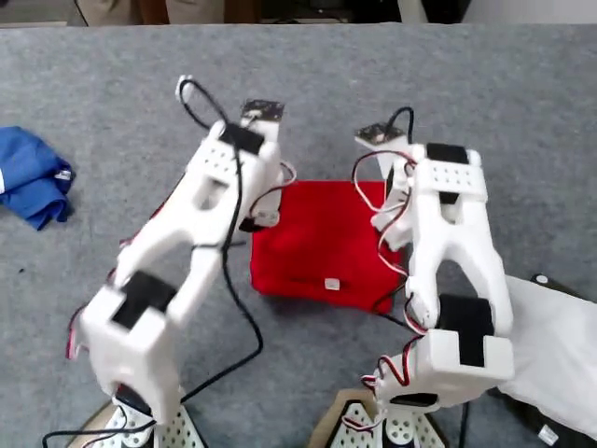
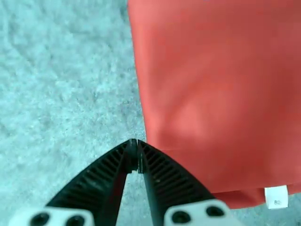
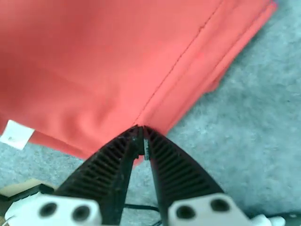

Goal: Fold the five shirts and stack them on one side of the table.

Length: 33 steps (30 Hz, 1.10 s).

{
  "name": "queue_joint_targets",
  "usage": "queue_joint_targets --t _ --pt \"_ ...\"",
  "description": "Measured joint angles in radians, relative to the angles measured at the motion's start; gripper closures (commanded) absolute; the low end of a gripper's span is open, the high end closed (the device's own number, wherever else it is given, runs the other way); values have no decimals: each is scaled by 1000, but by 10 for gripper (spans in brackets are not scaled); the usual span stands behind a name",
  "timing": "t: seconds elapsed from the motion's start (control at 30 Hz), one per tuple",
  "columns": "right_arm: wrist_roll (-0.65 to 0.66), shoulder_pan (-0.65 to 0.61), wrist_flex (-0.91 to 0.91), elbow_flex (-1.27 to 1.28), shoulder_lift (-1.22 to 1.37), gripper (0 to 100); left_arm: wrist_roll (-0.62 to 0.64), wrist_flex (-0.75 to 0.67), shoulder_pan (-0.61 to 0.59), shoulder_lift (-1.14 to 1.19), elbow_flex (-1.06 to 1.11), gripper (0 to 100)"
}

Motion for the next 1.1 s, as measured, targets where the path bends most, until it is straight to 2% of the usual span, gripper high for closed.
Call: queue_joint_targets --t 0.17,0.37,0.53,0.7,0.93,1.1 --pt "-2 0 -89 72 0 994 5 -242 49 -167 358 981" --pt "9 -2 -183 80 95 994 6 -414 84 -106 494 981" --pt "17 8 -213 77 144 994 6 -350 87 -18 410 981" --pt "60 38 -215 75 146 994 -23 -370 98 -41 453 981" --pt "84 51 -143 25 146 994 -41 -427 94 -255 624 981" --pt "84 71 -63 -9 28 994 -40 -431 -17 -394 609 961"
